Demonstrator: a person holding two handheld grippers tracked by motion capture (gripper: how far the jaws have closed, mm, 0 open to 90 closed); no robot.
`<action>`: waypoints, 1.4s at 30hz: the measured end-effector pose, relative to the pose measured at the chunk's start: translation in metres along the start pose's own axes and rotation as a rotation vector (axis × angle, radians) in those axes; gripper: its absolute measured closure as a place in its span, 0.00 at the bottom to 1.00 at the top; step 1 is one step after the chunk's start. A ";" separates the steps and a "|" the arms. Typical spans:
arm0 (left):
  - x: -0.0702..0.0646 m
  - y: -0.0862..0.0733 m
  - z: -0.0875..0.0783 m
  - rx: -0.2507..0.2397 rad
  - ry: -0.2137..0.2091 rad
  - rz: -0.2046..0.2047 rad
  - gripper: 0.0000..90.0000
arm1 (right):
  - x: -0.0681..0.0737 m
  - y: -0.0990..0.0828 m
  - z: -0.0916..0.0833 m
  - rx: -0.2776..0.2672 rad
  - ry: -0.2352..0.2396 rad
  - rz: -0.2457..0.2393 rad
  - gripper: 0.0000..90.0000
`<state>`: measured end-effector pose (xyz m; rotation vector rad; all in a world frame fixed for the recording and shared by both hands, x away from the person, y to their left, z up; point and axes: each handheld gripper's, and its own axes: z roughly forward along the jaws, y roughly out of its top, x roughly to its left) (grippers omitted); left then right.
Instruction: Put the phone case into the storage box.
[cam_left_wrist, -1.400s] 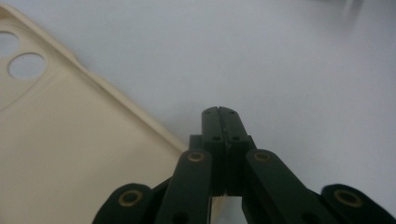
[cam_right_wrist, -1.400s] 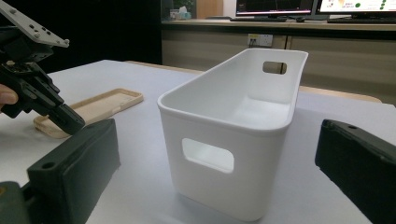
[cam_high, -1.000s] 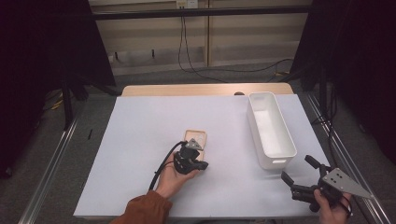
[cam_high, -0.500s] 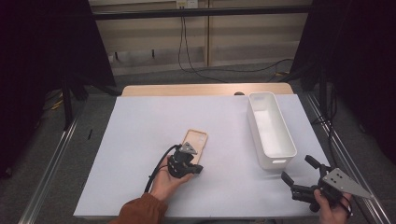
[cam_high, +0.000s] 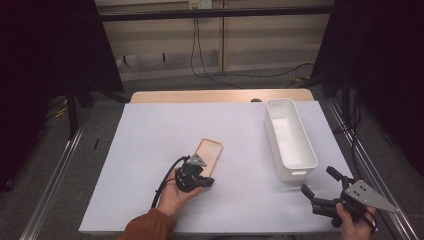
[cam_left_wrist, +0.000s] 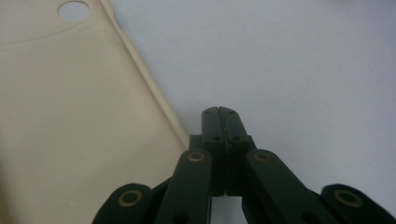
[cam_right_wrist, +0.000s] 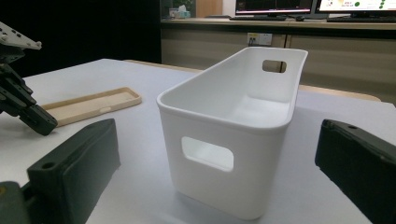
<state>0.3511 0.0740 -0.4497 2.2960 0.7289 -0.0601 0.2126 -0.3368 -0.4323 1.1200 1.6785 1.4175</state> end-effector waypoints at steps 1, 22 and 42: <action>0.000 0.000 0.000 -0.003 -0.001 -0.001 1.00 | 0.000 0.000 0.000 -0.001 0.001 -0.001 0.00; 0.007 -0.005 -0.005 -0.016 0.008 -0.018 1.00 | 0.001 0.000 0.000 0.003 0.004 -0.004 0.00; -0.007 -0.003 -0.018 -0.178 0.024 0.063 0.69 | 0.000 0.000 -0.001 -0.002 0.009 -0.003 0.00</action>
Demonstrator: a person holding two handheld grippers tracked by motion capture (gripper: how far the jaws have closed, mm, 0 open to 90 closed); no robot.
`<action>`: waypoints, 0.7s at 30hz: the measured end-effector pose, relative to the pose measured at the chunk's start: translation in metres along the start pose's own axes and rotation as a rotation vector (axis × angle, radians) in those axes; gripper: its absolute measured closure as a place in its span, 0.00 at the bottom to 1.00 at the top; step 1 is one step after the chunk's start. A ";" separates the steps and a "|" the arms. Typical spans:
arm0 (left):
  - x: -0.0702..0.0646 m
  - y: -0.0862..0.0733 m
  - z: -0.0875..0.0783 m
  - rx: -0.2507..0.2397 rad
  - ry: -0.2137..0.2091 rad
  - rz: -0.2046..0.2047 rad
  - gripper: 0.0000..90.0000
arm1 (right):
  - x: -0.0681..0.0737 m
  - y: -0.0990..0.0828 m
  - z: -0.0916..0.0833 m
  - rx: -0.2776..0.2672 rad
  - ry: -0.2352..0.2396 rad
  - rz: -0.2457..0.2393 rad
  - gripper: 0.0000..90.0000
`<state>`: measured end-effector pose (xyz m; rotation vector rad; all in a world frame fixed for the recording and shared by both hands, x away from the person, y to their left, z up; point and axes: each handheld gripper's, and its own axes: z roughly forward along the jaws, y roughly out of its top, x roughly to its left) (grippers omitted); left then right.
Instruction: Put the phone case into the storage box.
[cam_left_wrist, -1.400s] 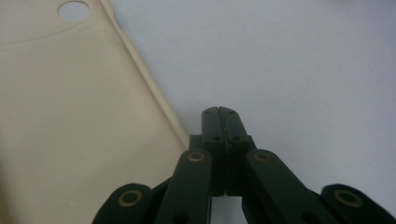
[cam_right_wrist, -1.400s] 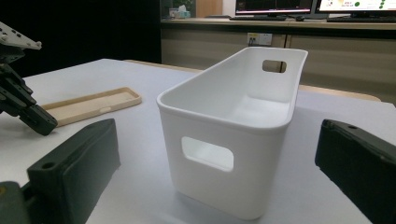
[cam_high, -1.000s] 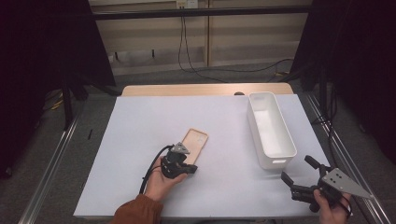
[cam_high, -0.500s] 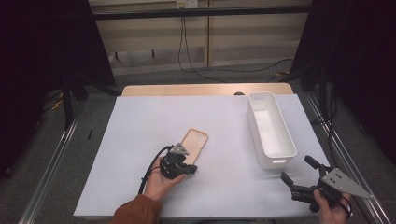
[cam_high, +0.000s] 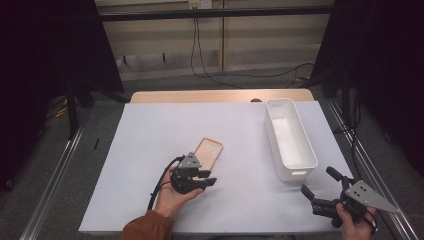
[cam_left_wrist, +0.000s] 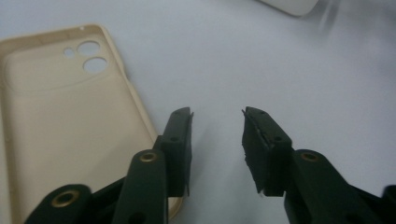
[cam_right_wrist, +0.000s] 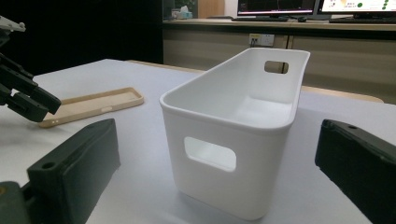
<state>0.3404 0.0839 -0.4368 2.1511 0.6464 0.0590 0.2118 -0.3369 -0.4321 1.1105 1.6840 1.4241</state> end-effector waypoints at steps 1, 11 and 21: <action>-0.001 0.000 -0.001 -0.013 0.002 0.000 0.65 | 0.000 0.000 0.000 -0.001 -0.001 0.001 0.00; -0.007 0.003 -0.008 -0.086 0.065 0.008 0.23 | 0.000 0.000 0.000 -0.002 0.001 0.001 0.00; 0.001 0.004 -0.030 -0.201 0.073 -0.057 0.06 | 0.000 0.001 0.000 -0.001 0.000 0.004 0.00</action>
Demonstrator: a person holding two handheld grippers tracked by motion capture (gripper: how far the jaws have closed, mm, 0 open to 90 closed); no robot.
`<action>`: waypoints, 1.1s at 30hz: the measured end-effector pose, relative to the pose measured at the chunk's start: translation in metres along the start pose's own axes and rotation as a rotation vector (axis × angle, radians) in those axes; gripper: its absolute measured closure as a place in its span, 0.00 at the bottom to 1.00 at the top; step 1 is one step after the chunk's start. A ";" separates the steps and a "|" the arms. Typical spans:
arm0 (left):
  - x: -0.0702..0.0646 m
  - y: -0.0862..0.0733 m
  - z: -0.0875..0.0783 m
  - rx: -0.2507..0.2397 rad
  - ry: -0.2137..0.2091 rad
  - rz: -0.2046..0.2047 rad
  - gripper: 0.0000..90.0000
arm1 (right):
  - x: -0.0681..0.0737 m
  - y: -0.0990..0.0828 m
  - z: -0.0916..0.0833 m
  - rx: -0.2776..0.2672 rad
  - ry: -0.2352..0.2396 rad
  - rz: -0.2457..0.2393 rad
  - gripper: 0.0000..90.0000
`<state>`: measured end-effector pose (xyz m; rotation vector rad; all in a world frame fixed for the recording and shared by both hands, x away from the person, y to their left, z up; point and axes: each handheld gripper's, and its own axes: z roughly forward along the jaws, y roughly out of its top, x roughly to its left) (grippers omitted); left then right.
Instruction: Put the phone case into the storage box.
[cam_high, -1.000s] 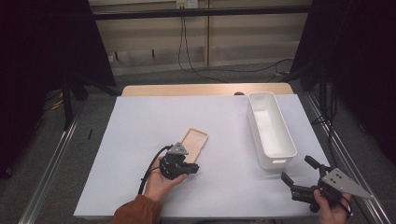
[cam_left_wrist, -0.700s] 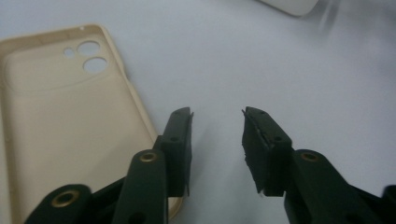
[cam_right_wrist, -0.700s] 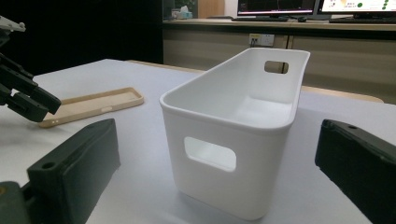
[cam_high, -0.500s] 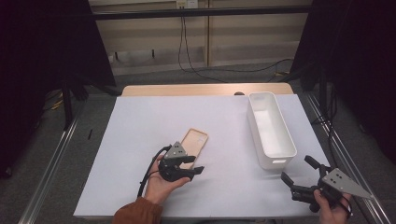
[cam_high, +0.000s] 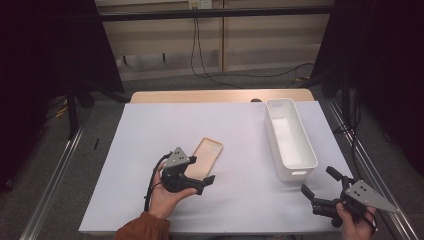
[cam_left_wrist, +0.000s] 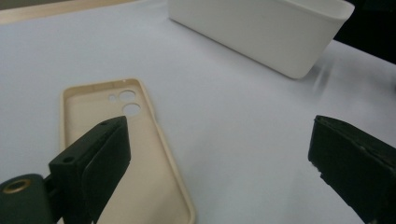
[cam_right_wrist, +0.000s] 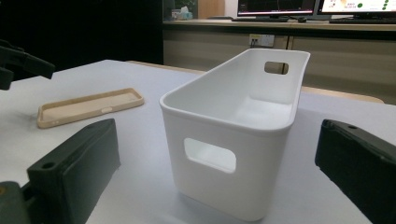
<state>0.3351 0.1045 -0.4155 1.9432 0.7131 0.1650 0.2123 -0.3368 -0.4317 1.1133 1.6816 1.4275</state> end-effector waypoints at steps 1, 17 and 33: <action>0.000 0.001 -0.002 -0.003 0.011 0.014 0.06 | 0.000 0.000 0.000 0.000 0.001 -0.001 0.00; 0.014 0.013 -0.044 -0.041 0.056 0.012 0.07 | 0.000 0.000 0.000 -0.002 -0.003 0.004 0.00; 0.065 0.011 -0.051 0.060 0.215 -0.086 0.06 | -0.001 0.000 0.001 0.001 0.002 0.000 0.00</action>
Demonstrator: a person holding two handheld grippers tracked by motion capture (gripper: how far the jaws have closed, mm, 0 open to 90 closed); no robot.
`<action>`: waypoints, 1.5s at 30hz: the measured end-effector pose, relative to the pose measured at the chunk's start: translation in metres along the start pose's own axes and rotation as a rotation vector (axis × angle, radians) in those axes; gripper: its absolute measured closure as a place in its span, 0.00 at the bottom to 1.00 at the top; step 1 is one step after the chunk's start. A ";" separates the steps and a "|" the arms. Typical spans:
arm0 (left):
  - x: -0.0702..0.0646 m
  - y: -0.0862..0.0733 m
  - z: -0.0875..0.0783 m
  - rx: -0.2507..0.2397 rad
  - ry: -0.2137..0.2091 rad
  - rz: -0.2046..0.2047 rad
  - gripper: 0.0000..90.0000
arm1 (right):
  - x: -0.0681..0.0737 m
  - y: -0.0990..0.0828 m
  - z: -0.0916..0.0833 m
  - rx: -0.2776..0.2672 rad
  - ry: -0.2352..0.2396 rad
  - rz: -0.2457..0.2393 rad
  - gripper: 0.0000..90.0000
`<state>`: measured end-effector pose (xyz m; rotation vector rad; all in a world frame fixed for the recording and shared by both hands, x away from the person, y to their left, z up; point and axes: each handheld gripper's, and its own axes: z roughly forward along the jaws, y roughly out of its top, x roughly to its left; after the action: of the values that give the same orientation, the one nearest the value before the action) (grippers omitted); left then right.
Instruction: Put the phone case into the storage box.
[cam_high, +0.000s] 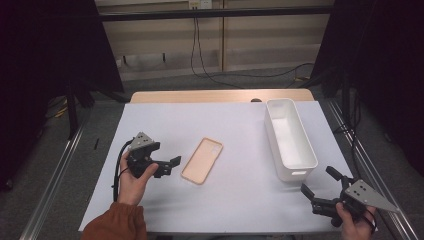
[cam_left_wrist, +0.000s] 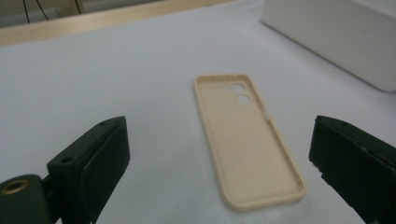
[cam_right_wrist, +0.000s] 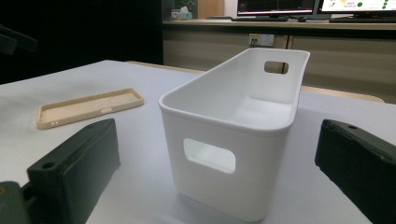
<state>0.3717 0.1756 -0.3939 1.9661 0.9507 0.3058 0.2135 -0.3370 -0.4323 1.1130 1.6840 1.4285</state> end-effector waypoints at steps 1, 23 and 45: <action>0.000 0.000 0.003 0.009 0.009 -0.005 0.06 | 0.000 0.000 0.000 0.000 0.000 0.000 0.00; 0.000 0.010 0.060 0.216 0.013 0.040 0.13 | 0.001 0.000 0.002 0.005 0.004 0.000 0.00; -0.010 0.007 0.086 0.397 0.018 0.082 0.40 | 0.001 -0.001 0.000 0.010 0.008 -0.007 0.00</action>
<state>0.4150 0.1130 -0.4350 2.3713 1.0007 0.1901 0.2133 -0.3359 -0.4330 1.1065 1.7012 1.4235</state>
